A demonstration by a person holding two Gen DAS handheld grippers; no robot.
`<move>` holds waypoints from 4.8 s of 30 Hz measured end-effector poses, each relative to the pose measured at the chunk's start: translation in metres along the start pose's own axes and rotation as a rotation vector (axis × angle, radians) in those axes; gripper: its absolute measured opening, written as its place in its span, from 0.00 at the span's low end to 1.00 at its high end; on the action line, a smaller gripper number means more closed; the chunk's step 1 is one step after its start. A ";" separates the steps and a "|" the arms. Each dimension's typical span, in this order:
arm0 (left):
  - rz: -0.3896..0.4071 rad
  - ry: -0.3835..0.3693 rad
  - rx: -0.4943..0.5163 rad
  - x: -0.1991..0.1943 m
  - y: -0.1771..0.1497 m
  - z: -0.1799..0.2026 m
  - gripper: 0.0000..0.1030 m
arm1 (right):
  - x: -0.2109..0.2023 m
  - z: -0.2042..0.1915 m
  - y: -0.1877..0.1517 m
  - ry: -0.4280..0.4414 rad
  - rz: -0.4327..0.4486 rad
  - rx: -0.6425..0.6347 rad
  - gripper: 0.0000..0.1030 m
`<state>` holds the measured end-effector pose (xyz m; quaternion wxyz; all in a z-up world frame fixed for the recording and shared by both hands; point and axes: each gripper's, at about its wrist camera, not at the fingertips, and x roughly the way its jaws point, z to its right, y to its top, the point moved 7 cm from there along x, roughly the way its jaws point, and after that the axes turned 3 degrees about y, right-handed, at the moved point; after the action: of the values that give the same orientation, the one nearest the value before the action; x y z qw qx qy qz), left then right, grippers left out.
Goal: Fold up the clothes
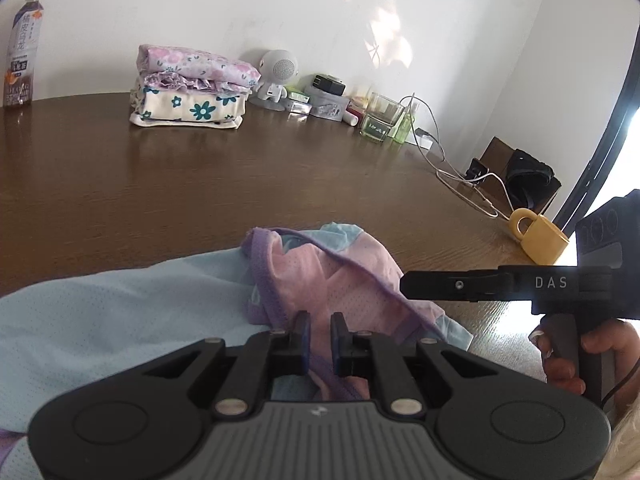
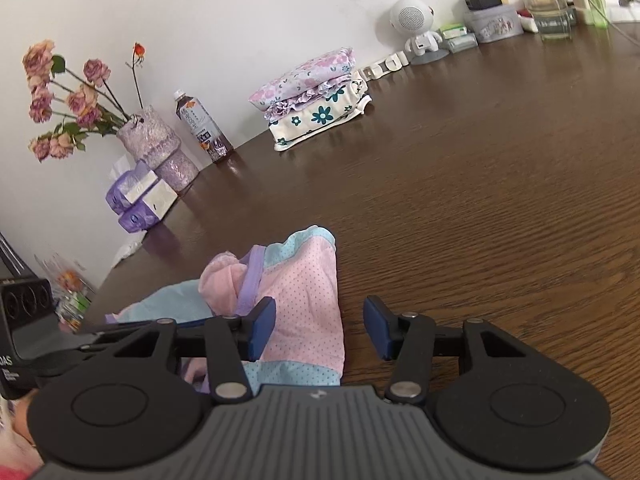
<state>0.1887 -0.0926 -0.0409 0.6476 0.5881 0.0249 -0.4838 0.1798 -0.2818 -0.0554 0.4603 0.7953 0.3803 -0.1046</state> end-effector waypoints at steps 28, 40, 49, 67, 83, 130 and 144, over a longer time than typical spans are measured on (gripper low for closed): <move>0.022 -0.067 -0.078 -0.004 0.003 -0.010 0.17 | 0.000 -0.018 0.005 -0.003 0.014 -0.033 0.01; 0.087 -0.069 -0.070 -0.040 0.011 -0.018 0.19 | -0.006 -0.058 0.017 -0.047 0.035 -0.176 0.01; 0.086 -0.175 -0.045 -0.062 0.002 -0.008 0.26 | 0.001 -0.090 0.020 -0.042 0.031 -0.254 0.01; -0.022 -0.039 0.146 -0.048 -0.014 0.014 0.45 | -0.022 -0.030 0.002 -0.140 0.052 -0.128 0.12; -0.078 -0.036 0.088 0.000 0.036 -0.018 0.43 | -0.031 -0.110 -0.034 -0.008 -0.096 -0.569 0.36; -0.083 -0.046 0.057 -0.028 0.010 -0.002 0.40 | -0.031 -0.079 -0.020 -0.133 0.020 -0.406 0.31; -0.049 0.016 0.125 -0.028 0.009 -0.002 0.19 | -0.028 -0.058 -0.019 -0.144 0.028 -0.350 0.35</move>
<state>0.1807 -0.0759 -0.0180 0.5974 0.6305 0.0142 -0.4954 0.1365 -0.2440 -0.0214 0.6192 0.6986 0.3477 -0.0873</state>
